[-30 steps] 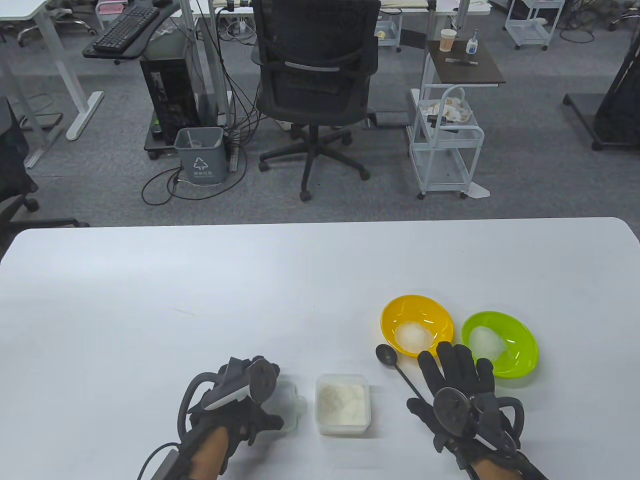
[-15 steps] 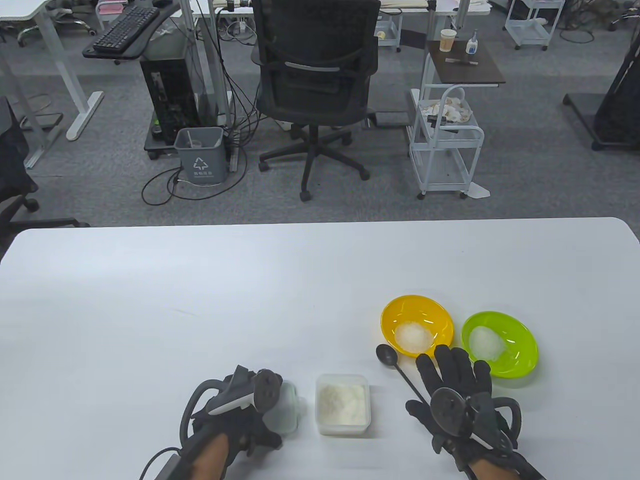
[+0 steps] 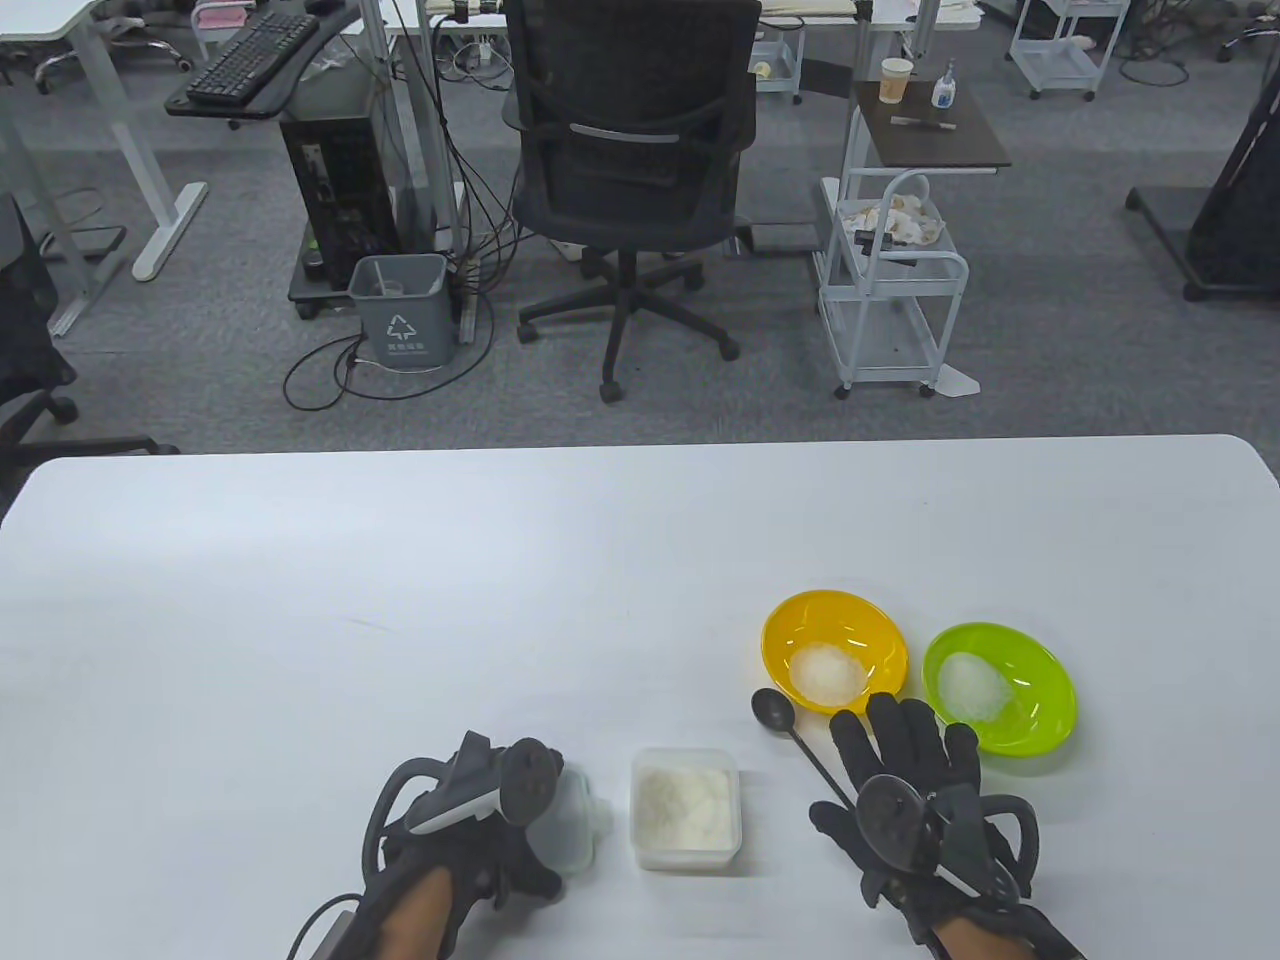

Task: Scoop white sugar from container into bowls

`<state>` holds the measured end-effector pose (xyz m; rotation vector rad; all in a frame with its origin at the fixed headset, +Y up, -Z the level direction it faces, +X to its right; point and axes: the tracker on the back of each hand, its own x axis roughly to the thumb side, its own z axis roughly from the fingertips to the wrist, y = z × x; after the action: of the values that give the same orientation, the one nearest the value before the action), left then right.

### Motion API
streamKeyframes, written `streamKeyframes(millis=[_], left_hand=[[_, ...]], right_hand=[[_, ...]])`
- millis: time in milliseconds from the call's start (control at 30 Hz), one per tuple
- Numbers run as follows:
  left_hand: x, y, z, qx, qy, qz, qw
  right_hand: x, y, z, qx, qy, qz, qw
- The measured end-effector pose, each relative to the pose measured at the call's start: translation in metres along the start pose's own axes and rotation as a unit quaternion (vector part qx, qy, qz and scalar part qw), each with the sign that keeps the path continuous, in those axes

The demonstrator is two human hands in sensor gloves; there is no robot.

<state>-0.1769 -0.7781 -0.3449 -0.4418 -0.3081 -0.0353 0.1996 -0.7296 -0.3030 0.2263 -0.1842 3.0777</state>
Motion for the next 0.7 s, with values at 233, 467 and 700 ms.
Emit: streamKeyframes(millis=[233,467,700], left_hand=[[0.001,0.021,0.010,0.030,-0.008,0.024,0.999],[0.028,0.067,0.029,0.091,-0.028,0.023,0.995],[0.080,0.084,0.026,0.114,-0.068,0.026,0.991]], right_hand=[[0.001,-0.007,-0.001,-0.007,0.009,-0.035,0.999],[0.016,-0.027,-0.008,0.004,0.038,-0.168,0.985],[0.044,-0.029,-0.023,0.059,0.040,-0.324,0.943]])
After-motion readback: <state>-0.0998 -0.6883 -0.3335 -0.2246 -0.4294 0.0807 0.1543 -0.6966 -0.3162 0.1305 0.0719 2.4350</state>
